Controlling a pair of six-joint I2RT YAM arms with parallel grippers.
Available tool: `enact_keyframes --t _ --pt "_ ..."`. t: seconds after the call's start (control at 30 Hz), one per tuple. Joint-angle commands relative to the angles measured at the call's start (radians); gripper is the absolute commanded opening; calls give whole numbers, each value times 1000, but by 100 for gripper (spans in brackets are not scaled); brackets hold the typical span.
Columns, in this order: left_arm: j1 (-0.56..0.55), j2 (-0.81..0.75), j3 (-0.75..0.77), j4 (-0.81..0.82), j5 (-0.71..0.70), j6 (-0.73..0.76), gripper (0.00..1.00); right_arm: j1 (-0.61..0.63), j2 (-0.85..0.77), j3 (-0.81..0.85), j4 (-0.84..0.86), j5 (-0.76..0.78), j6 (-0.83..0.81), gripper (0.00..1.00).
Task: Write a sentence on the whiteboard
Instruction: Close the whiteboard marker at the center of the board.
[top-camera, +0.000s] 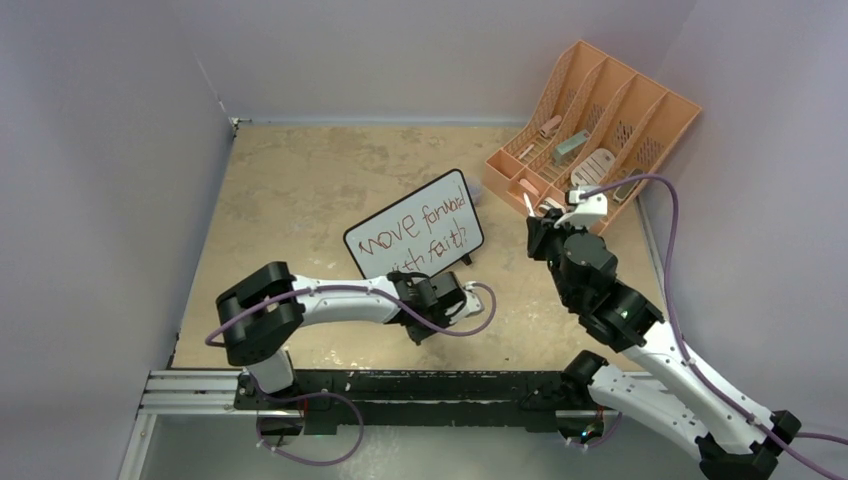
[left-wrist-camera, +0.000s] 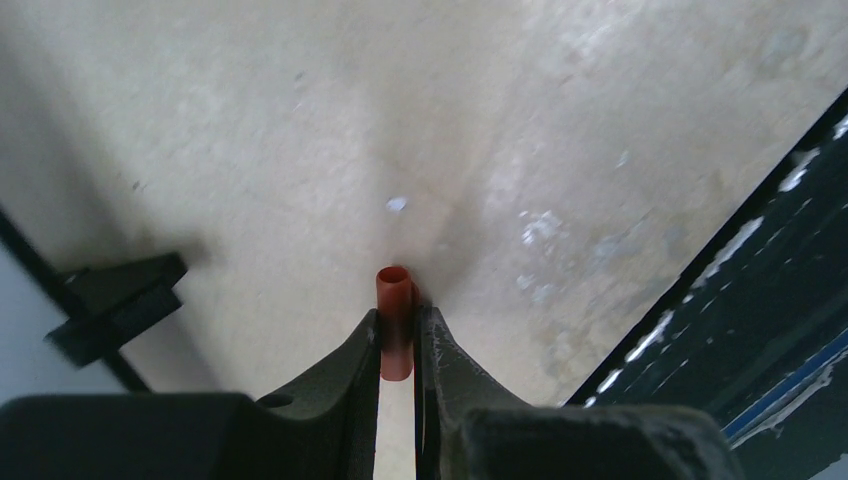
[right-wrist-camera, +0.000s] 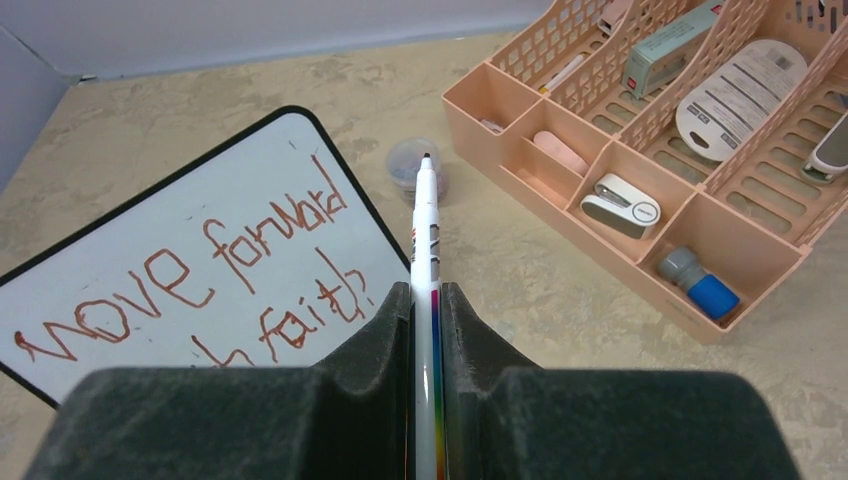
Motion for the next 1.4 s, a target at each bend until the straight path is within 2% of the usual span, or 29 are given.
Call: enact_keyframes --t 0.0,0.2,0.47,0.6,0.73,1.1,1.37 --pt "53 -134 -41 27 -28 18 5 -4 -9 110 -79 -55 25 0" --pt "147 -298 -110 121 -8 79 0 -3 65 269 -272 -188 82 0" --pt "176 -491 -215 253 -61 190 0 -5 230 438 -473 -315 79 0" --pt "178 -581 -269 342 -77 243 0 -5 261 465 -497 -418 49 0" --pt "178 -641 -308 435 -66 292 0 -5 288 481 -526 -584 28 0" --pt "178 -761 -452 698 109 567 0 -4 318 407 -428 -892 10 0" --pt "177 -746 -411 685 144 656 0 -4 369 392 -421 -990 -42 0"
